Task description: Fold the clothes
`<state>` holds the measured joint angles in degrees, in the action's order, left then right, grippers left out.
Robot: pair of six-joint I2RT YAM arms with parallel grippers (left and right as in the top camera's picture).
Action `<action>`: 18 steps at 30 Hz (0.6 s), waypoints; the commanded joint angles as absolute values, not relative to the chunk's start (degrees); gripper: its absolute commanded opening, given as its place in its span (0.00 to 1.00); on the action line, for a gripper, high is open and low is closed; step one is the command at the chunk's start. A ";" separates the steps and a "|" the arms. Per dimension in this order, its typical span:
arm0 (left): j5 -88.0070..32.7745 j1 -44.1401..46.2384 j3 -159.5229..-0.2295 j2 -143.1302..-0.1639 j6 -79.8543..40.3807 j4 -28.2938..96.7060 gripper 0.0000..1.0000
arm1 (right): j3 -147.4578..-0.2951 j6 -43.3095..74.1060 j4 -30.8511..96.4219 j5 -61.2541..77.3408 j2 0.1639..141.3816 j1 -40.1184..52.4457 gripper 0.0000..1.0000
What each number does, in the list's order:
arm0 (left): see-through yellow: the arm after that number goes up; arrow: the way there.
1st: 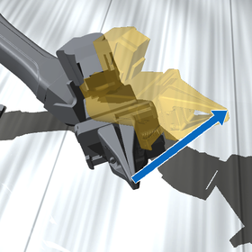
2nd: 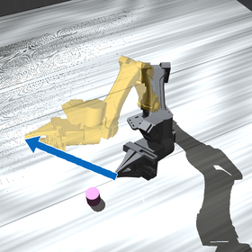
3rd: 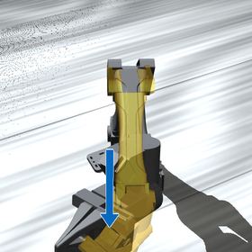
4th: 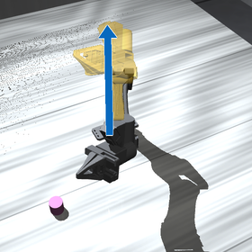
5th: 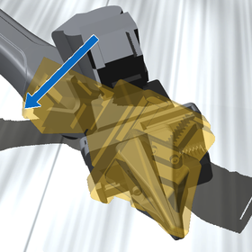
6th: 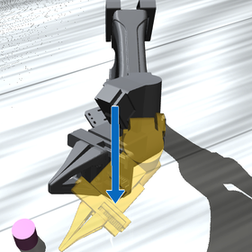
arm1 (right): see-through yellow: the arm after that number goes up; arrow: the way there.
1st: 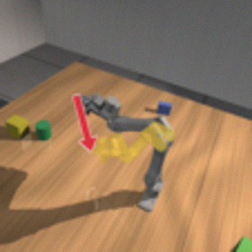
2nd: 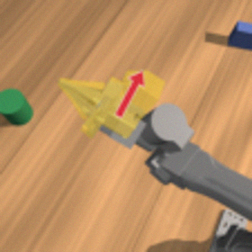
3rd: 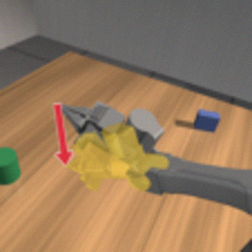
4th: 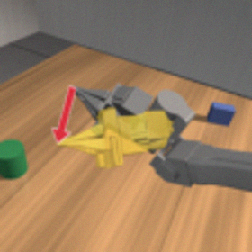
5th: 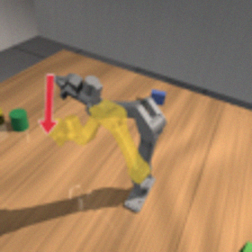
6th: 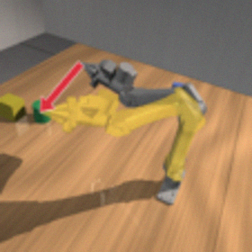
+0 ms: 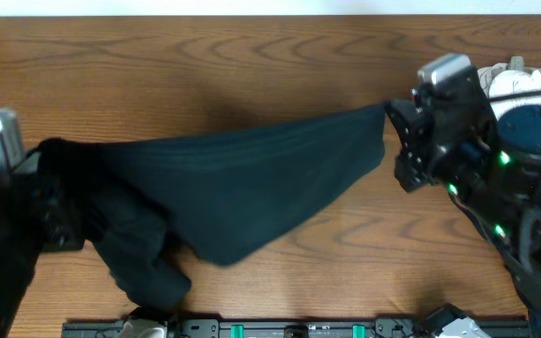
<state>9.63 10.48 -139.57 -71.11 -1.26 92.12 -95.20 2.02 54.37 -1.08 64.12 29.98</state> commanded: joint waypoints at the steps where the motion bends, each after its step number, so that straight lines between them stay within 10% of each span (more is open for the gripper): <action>1: 8.99 10.00 -139.26 -80.12 -0.32 93.43 0.06 | -95.94 4.67 51.86 -5.34 68.90 30.37 0.01; 11: 9.02 11.16 -145.60 -102.08 15.66 71.57 0.06 | -98.89 2.90 27.86 -13.45 85.06 20.40 0.01; 18: 8.99 12.29 -155.61 -99.70 19.07 70.57 0.06 | -109.51 -0.36 36.49 -13.06 84.84 16.25 0.01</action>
